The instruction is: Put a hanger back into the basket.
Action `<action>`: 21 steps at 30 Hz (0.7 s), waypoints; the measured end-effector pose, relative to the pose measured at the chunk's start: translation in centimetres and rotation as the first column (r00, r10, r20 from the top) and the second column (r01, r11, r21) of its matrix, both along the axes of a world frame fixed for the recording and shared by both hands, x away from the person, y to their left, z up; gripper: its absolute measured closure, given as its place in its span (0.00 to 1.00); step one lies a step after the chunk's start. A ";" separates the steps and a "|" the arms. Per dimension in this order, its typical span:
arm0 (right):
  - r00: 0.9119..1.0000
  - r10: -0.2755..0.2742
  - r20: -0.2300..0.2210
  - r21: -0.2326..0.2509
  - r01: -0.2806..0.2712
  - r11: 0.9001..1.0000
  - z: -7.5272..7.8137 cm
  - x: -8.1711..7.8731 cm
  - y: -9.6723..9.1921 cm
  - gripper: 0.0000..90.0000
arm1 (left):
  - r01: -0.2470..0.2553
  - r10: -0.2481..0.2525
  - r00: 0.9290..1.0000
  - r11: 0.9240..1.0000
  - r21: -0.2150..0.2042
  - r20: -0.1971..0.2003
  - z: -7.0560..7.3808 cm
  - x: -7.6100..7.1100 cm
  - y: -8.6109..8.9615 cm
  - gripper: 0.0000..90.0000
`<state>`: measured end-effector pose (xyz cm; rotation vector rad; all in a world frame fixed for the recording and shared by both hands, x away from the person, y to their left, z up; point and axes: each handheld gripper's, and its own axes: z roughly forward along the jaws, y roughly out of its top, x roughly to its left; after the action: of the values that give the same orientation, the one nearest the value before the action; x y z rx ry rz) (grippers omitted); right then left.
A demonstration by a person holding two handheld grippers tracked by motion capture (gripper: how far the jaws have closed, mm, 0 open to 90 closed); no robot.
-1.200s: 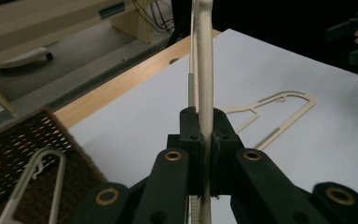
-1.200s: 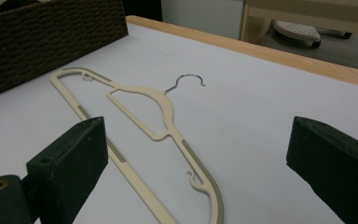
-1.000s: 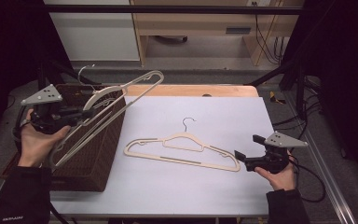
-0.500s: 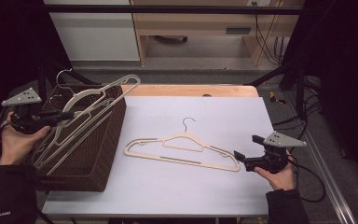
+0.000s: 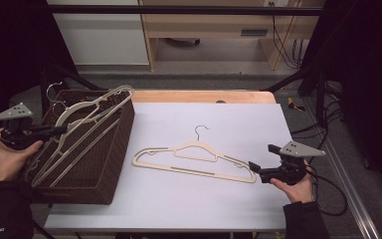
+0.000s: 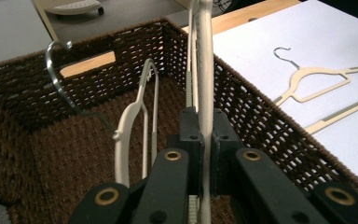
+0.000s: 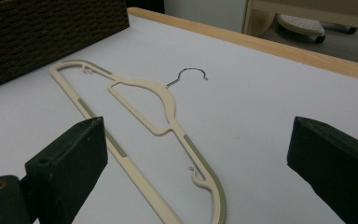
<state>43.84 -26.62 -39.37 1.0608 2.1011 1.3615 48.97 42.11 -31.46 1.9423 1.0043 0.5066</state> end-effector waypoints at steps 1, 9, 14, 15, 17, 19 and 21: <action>1.000 -0.001 -0.004 -0.001 0.001 1.000 0.0 0.0 0.0 0.06 | 0.001 -0.001 1.000 1.000 -0.004 0.000 0.0 0.0 0.1 0.96; 1.000 0.005 0.001 -0.003 -0.005 1.000 0.0 0.1 0.0 0.06 | -0.036 0.037 0.999 0.998 0.043 -0.016 -0.2 0.3 0.7 0.96; 1.000 0.006 -0.009 -0.005 -0.006 1.000 -0.2 0.1 0.2 0.06 | -0.072 0.076 0.996 0.993 0.098 -0.042 -1.0 0.2 1.2 0.96; 1.000 0.007 -0.007 -0.010 -0.007 1.000 -0.2 0.1 0.2 0.06 | -0.069 0.074 0.996 0.993 0.098 -0.044 -1.0 0.2 1.2 0.96; 1.000 0.008 -0.009 -0.011 -0.008 1.000 -0.2 0.2 0.2 0.06 | -0.056 0.061 0.997 0.994 0.092 -0.056 -1.2 0.3 1.2 0.96; 1.000 0.013 -0.009 -0.012 -0.013 1.000 -0.2 0.1 0.2 0.06 | -0.042 0.050 0.996 0.994 0.099 -0.077 -1.4 0.4 0.9 0.96; 1.000 0.009 -0.008 -0.010 -0.009 1.000 -0.2 0.1 0.1 0.06 | -0.032 0.045 0.994 0.991 0.127 -0.101 -1.8 0.7 0.3 0.96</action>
<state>43.96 -26.47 -39.57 1.0550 2.1190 1.3518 49.67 42.41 -33.25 2.0816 1.1010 0.5048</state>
